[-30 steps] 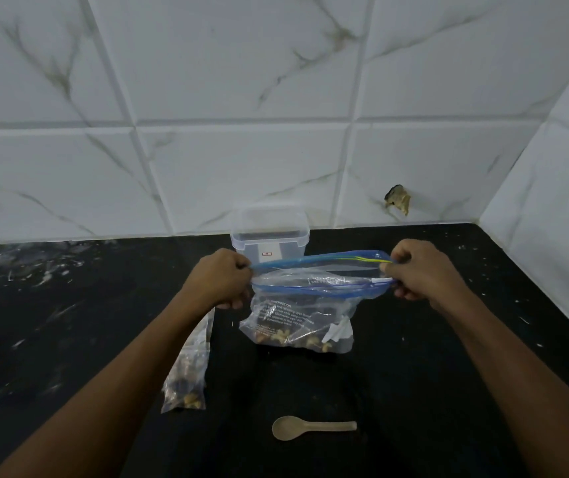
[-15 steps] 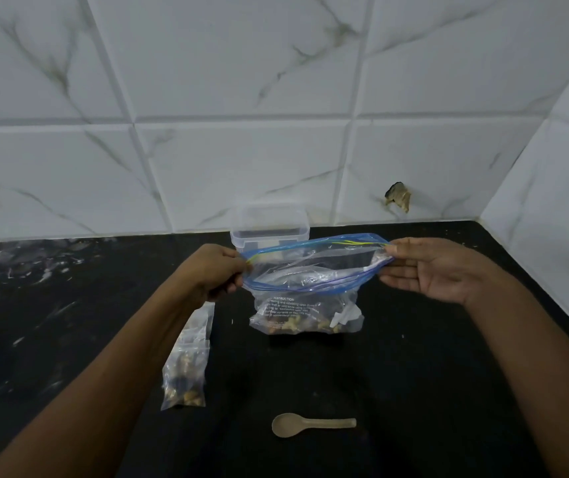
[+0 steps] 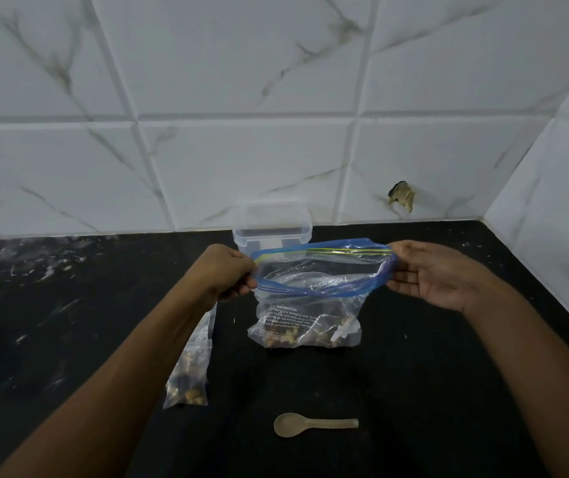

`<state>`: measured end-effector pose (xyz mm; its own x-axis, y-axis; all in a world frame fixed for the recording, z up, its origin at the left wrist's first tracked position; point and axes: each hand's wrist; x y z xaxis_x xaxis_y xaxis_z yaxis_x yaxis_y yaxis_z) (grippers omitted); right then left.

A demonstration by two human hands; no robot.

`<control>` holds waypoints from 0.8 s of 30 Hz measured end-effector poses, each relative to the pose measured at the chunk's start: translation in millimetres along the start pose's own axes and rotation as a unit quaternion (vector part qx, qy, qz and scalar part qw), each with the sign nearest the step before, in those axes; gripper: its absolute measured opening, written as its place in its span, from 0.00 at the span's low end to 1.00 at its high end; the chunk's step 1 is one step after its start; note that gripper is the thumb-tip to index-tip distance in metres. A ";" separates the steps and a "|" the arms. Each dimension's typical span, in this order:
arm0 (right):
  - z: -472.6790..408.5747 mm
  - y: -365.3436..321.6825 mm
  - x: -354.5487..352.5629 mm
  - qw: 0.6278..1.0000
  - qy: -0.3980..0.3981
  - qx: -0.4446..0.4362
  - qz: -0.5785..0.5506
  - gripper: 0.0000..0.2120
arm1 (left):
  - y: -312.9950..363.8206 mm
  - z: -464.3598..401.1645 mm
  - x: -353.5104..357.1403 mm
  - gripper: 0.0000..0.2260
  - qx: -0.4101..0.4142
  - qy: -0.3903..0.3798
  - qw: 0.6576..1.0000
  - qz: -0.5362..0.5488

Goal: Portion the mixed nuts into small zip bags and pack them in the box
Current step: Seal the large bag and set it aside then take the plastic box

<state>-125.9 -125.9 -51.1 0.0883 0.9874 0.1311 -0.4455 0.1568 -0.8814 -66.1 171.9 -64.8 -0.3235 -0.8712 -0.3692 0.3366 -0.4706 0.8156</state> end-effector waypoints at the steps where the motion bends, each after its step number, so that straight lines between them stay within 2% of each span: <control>1: 0.7 -0.2 -0.7 1.000 0.003 0.005 0.018 0.08 | -0.6 -0.4 -0.3 0.08 0.000 0.003 1.000 0.000; 4: 1.7 1.7 0.1 0.989 0.046 0.008 0.143 0.05 | -2.1 -1.1 -0.4 0.07 0.003 0.014 1.000 0.009; 6: 1.8 3.6 2.5 0.964 0.094 -0.010 0.248 0.04 | -2.8 -1.0 0.3 0.08 0.009 0.019 1.000 0.008; 7: 1.3 4.6 4.8 0.945 0.116 -0.023 0.306 0.03 | -2.9 -0.7 0.9 0.08 0.012 0.019 1.000 0.004; 9: -1.9 7.1 9.4 0.883 0.154 -0.054 0.441 0.05 | -2.5 0.5 3.0 0.08 0.018 0.013 1.000 -0.007; 11: -4.2 9.4 12.8 0.835 0.162 -0.075 0.521 0.06 | -2.1 2.3 5.9 0.08 0.026 -0.002 0.999 -0.025; 12: -4.4 10.0 12.8 0.838 0.149 -0.074 0.520 0.05 | -2.4 3.3 7.0 0.08 0.031 -0.009 0.999 -0.035; 14: -0.2 6.0 12.5 0.902 0.090 -0.032 0.421 0.02 | -3.2 5.1 7.5 0.07 0.042 -0.017 0.998 -0.047; 16: 6.2 -1.0 11.9 0.949 0.037 0.033 0.310 0.12 | -3.7 6.1 6.7 0.07 0.047 -0.019 0.997 -0.053; 18: 6.6 -4.7 7.2 0.958 0.021 0.070 0.278 0.19 | -3.2 6.4 6.1 0.07 0.048 -0.020 0.997 -0.057; 19: 4.9 -4.9 3.9 0.958 0.013 0.078 0.275 0.19 | -2.7 6.6 6.2 0.07 0.047 -0.021 0.997 -0.059; 24: -0.3 -1.9 -13.1 0.967 -0.065 0.075 0.235 0.10 | -3.4 5.6 3.6 0.07 0.035 -0.016 0.997 -0.063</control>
<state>-125.9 -139.1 -51.4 -0.2643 0.9430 -0.2021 -0.5348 -0.3177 -0.7830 -73.3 171.1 -66.4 -0.3877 -0.8005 -0.4571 0.2286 -0.5639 0.7936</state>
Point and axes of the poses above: each hand's wrist, its own z-axis away from the middle knuckle, its own x-axis out of the palm, y = z × x, and after that the axes turned 5 degrees about -y, right-handed
